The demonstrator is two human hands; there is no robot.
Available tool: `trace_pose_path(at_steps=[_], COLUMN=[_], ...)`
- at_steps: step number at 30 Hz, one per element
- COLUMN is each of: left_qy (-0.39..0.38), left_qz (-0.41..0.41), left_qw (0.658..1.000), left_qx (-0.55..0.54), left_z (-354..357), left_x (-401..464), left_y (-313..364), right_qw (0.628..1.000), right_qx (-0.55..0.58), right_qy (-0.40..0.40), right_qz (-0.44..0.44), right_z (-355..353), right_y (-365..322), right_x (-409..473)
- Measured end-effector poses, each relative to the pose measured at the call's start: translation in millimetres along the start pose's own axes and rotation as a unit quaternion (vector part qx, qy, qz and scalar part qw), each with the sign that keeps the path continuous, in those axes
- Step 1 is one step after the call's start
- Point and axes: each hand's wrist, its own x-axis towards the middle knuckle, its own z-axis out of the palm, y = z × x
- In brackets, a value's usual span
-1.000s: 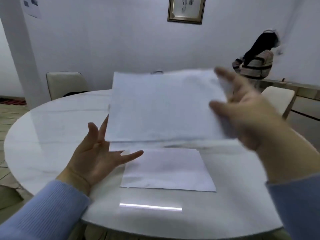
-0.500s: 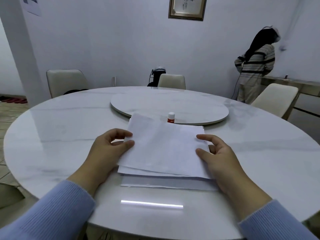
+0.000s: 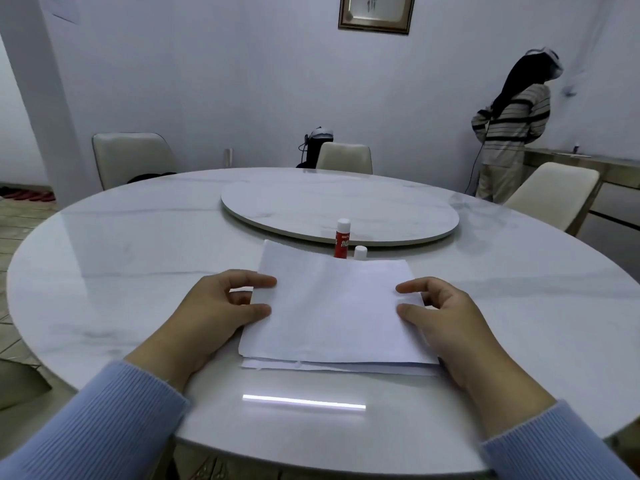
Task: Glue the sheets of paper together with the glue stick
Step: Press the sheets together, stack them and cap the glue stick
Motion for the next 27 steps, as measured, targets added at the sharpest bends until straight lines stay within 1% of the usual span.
trace_pose_path(at_steps=[3, 11, 14, 19, 27], left_qy=[-0.001, -0.001, 0.019, 0.013, 0.008], left_qz=[0.0, 0.004, 0.022, 0.053, 0.078], left_qw=[0.999, 0.997, 0.99, 0.967, 0.961], left_qx=[0.034, 0.081, 0.14, 0.25, 0.264], left_z=[-1.5, 0.5, -0.5, 1.6, 2.7], left_x=[0.4, -3.1, -1.2, 0.7, 4.0], left_y=[-2.1, -0.2, -1.1, -1.7, -6.0], right_qw=[1.0, 0.995, 0.993, 0.986, 0.982], right_qx=[-0.027, -0.097, -0.12, -0.164, -0.187], right_qy=[0.008, -0.001, -0.01, -0.031, -0.029], right_qz=[0.001, -0.004, -0.002, 0.004, -0.01], right_z=[-1.1, -2.9, -3.7, -2.0, -0.5], right_y=[-0.2, -0.2, -1.0, 0.7, 2.2], right_x=[-1.2, -3.7, -4.3, -3.6, -1.3])
